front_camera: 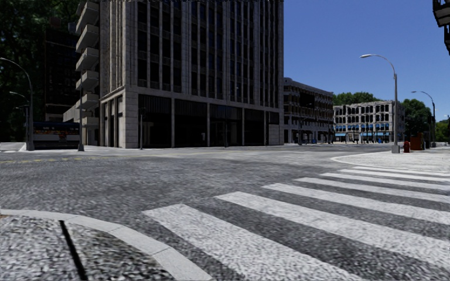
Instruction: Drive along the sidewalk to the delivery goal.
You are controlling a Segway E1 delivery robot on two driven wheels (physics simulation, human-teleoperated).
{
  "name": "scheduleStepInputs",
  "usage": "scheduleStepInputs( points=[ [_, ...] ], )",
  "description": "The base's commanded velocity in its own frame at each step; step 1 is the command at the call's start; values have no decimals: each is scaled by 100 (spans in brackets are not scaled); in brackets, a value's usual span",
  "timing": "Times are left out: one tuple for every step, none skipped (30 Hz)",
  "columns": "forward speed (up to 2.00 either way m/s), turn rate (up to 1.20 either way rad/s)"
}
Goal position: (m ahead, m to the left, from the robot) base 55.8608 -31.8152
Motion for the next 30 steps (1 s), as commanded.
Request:
scheduleStepInputs(
  points=[
    [200, -68],
    [200, -68],
    [194, -68],
    [182, -68],
    [182, -68],
    [175, -68],
    [172, -68],
    [172, -68],
    [172, -68],
    [172, -68],
    [171, -68],
    [171, -68],
    [171, -68],
    [171, -68],
    [171, -68],
    [171, -68],
    [171, -68],
    [171, -68],
    [171, -68],
    [171, -68],
    [171, -68],
    [171, -68],
    [171, -67],
    [171, -66],
    [170, -65],
    [170, -65],
    [170, -63],
    [170, -62],
    [170, -61],
    [170, -61]
  ],
)
